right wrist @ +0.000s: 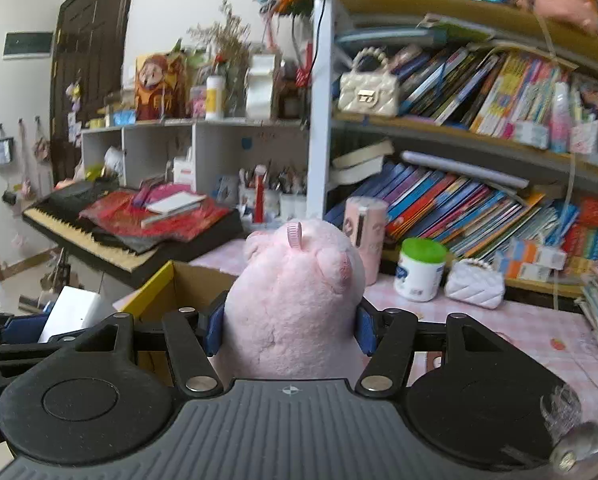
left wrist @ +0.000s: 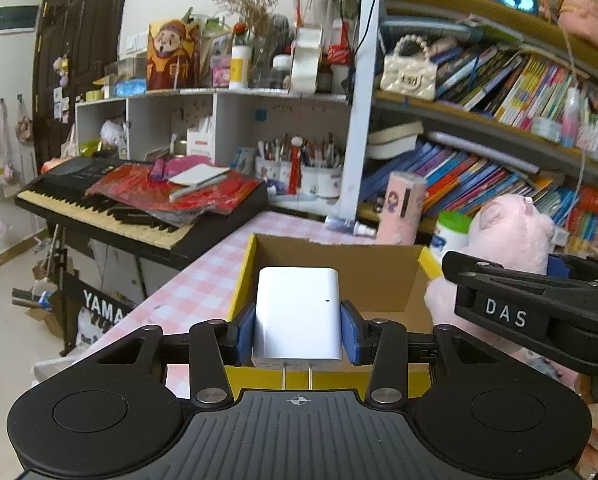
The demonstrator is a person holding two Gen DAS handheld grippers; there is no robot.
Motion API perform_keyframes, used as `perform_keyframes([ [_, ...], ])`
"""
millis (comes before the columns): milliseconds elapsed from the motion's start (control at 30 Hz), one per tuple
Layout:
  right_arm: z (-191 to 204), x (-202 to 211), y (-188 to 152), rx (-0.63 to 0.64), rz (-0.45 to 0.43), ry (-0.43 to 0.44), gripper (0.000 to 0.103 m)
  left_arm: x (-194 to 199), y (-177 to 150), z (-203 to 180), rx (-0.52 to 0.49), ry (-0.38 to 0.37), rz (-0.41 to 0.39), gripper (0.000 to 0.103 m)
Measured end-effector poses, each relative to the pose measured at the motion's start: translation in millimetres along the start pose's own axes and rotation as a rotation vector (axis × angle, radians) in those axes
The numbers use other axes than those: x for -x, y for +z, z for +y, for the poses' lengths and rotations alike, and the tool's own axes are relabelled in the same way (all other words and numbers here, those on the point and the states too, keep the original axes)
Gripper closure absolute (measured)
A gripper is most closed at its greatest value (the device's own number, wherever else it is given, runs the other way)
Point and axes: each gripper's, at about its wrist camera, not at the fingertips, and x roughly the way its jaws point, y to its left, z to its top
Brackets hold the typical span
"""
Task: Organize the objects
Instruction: 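Carry the charger in the left tool and the pig in the right tool to the yellow box, then open the left tool to drop the charger while the right tool releases the pig into the box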
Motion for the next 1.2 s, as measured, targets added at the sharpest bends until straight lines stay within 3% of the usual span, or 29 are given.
perform_keyframes([
  [633, -9, -101, -31, 0.172, 0.252, 0.15, 0.045, -70, -10, -21, -0.079, 0.092, 0.148, 0.062],
  [667, -10, -105, -32, 0.184, 0.267, 0.163, 0.045, -72, -10, -21, -0.084, 0.095, 0.154, 0.063],
  [733, -11, -114, -33, 0.197, 0.303, 0.184, 0.045, -77, -10, -23, -0.097, 0.098, 0.167, 0.075],
  [767, -13, -120, -34, 0.198, 0.326, 0.198, 0.045, -79, -10, -24, -0.106, 0.1, 0.173, 0.075],
  [1200, -14, -147, -32, 0.347, 0.369, 0.329, 0.045, -98, -12, -37, -0.112, 0.11, 0.223, 0.075],
])
